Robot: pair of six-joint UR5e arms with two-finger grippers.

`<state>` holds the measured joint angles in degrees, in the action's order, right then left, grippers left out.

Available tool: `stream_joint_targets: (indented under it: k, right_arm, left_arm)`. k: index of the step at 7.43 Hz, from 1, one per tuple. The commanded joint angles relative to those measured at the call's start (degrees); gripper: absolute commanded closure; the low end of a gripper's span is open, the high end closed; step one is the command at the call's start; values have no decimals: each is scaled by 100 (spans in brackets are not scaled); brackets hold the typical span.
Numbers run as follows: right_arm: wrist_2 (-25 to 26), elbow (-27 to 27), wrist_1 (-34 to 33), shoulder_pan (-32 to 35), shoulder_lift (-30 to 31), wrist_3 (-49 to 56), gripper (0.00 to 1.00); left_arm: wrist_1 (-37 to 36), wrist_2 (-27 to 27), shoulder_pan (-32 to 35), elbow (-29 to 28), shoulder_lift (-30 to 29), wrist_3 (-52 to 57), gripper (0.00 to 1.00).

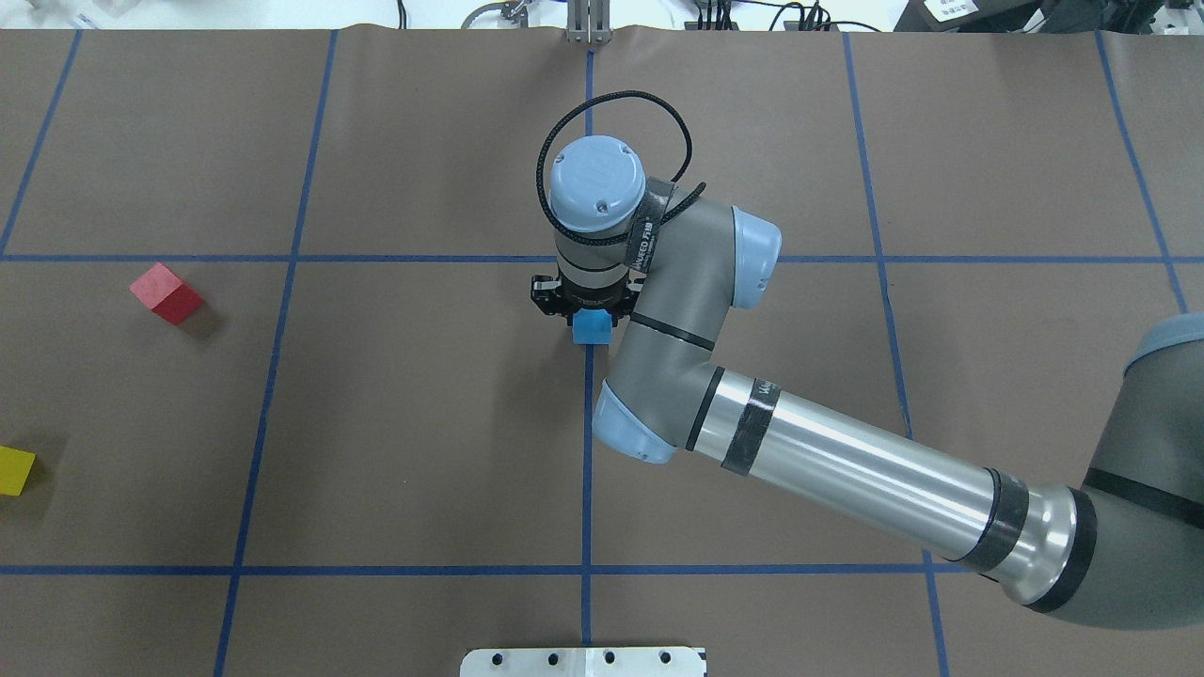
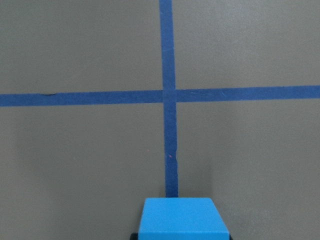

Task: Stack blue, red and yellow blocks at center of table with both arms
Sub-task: 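Lower the blue cube at the center and open the right gripper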

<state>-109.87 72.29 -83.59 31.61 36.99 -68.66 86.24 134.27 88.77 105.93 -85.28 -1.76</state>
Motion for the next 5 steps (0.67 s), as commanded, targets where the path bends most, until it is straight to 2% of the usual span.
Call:
stream_joint_targets:
  k: [1,2,3,4,5]
  right_arm:
    - [27,-4,0,-15,-8,11,89]
    - [79,-4,-8,-32,1,19,64]
    - [219,-4,0,-76,1,28,54]
    - [246,-4,9,-85,1,63,35]
    - [255,-4,35,-76,1,63,1]
  left_arm:
    - [-2,3,0,24,3,0,1]
    - [-2,-6,0,33,3,-9,0]
    - [-2,-6,0,33,3,-9,0]
    - [-2,-6,0,33,-6,-9,0]
    - [-2,-6,0,33,3,-9,1]
